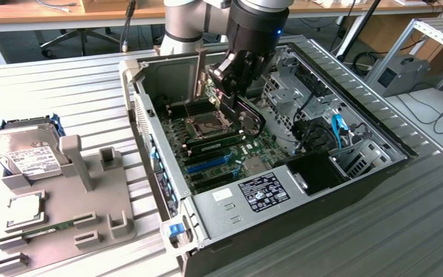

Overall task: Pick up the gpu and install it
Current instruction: 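Insert the gpu into the slot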

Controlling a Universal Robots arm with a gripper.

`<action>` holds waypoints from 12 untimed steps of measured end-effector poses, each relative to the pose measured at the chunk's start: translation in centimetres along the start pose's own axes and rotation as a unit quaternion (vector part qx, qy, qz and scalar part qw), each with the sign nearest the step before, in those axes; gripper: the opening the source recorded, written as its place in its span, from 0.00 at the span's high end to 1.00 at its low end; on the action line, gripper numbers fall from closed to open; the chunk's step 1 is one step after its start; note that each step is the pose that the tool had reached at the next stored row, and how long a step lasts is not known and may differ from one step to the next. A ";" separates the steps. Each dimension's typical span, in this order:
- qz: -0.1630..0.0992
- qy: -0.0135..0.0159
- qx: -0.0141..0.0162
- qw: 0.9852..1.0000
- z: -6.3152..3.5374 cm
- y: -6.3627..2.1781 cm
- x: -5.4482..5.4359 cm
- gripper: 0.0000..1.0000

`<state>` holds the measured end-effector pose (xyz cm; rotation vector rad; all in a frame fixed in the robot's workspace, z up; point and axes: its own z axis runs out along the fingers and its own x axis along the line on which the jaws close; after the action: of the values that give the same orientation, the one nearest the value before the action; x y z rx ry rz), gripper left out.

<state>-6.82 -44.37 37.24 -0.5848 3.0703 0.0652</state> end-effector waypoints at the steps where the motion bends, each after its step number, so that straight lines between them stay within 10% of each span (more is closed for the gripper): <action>1: -0.001 0.000 0.000 1.000 0.00 0.00 0.0 0.74; 12: -0.012 0.000 0.000 1.000 0.00 -0.01 0.0 0.74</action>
<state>-6.80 -44.37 37.24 -0.6209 3.0637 0.0654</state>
